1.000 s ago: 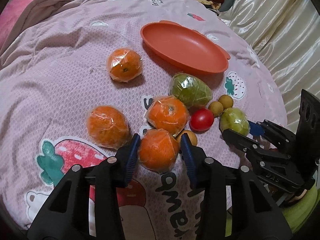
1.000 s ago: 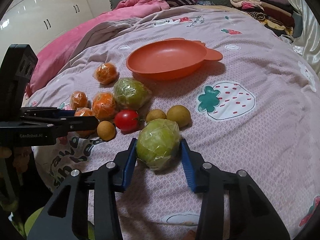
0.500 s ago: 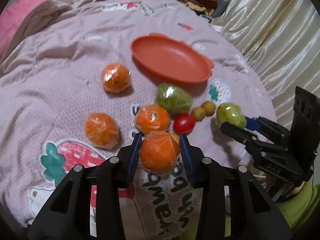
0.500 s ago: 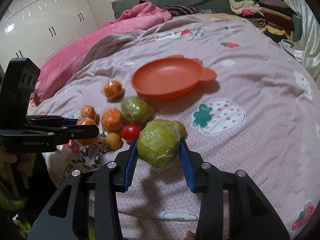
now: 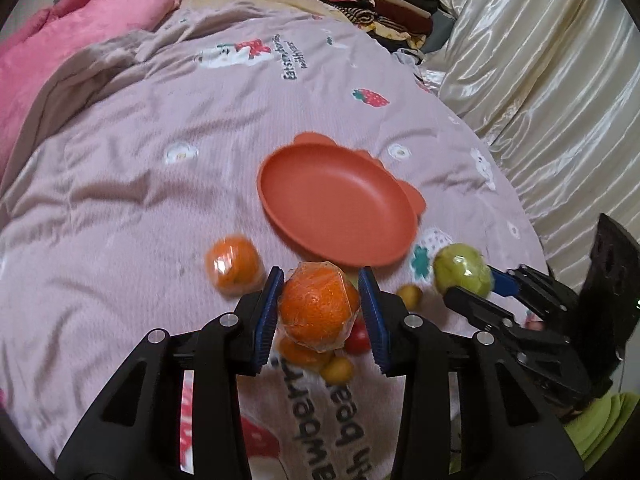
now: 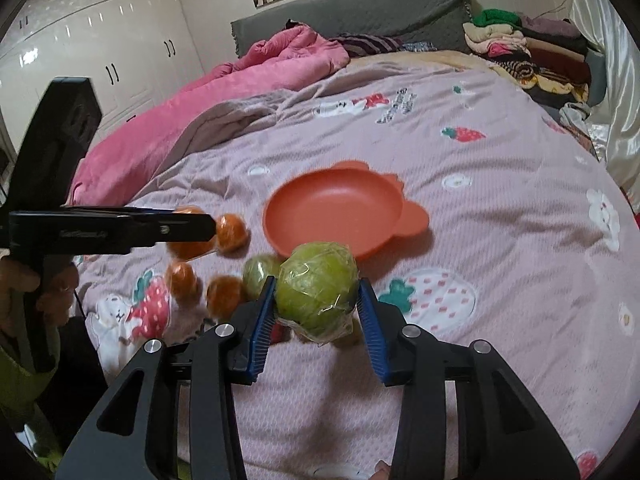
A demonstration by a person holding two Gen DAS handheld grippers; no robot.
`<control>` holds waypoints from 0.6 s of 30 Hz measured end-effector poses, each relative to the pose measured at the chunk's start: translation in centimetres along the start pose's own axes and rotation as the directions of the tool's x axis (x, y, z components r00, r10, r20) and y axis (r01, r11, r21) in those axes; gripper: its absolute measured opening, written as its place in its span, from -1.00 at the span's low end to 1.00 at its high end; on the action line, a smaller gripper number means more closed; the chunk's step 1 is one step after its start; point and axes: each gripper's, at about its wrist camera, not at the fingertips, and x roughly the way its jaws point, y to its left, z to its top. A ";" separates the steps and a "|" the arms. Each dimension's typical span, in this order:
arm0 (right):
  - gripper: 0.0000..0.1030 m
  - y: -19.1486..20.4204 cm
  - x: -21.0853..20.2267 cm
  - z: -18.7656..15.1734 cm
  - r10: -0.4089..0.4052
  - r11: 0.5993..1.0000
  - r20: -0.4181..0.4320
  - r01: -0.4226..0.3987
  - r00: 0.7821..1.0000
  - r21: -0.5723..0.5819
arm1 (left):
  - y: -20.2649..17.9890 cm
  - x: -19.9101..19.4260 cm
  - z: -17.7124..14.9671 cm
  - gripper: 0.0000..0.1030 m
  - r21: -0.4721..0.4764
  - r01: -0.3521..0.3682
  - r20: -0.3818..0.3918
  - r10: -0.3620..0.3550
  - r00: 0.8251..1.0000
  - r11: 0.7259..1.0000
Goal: Organize fruits
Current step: 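Carry the orange into the orange bowl with the left tool while the right tool places the apple there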
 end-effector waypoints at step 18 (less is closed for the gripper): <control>-0.27 -1.8 2.1 3.3 -0.018 1.000 0.001 0.018 1.000 0.000 | -0.1 4.7 7.4 -0.41 0.018 0.006 -0.026 -0.006 1.000 1.000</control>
